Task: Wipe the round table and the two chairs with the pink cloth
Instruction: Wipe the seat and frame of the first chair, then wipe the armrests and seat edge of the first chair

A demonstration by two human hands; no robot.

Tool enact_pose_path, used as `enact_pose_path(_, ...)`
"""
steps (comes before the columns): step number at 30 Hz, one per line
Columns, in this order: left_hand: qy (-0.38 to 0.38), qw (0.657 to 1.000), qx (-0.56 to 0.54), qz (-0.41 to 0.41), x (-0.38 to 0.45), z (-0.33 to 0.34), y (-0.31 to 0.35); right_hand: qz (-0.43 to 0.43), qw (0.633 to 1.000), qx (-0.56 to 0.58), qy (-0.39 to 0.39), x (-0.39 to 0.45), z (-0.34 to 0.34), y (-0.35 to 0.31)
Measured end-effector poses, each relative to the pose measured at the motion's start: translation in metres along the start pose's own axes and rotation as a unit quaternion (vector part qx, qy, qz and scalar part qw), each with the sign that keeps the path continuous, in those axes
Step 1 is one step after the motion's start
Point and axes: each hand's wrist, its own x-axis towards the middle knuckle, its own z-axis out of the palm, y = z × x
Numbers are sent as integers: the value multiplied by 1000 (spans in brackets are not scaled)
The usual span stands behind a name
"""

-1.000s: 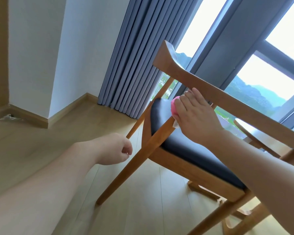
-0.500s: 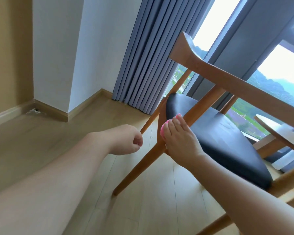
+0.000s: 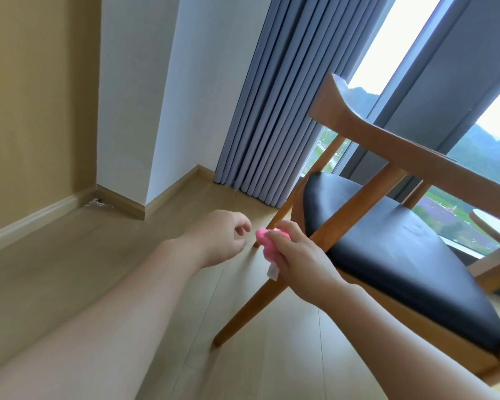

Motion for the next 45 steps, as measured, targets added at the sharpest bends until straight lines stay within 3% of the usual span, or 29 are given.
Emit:
enact_pose_path(2, 25, 999, -32, 16, 3, -2, 5, 42, 992, 119, 3, 3, -10, -7)
enact_pose_path(8, 42, 989, -138, 42, -1, -40, 43, 52, 949, 311, 27, 8, -52, -22)
enact_pose_path(12, -24, 997, -65, -39, 12, -128, 100, 115, 919, 372, -69, 39, -131, -47)
enact_pose_path(16, -47, 995, -36, -77, 39, -243, 171, 163, 862, 455, -152, 95, -248, -69)
enact_pose_path(18, -67, 994, -32, -78, 55, -305, 209, 138, 871, 450, -142, 127, -312, -85)
enact_pose_path(22, -58, 994, -39, -80, 82, -428, 278, 142, 934, 317, -86, 187, -432, -116)
enact_pose_path(27, 0, 991, -79, -105, 99, -535, 329, 177, 933, 312, -26, 250, -536, -151)
enact_pose_path(35, 23, 971, -161, -177, 114, -573, 330, 159, 925, 346, 5, 294, -579, -162)
enact_pose_path(45, -22, 961, -217, -172, 206, -555, 328, 183, 919, 348, 24, 333, -555, -81)
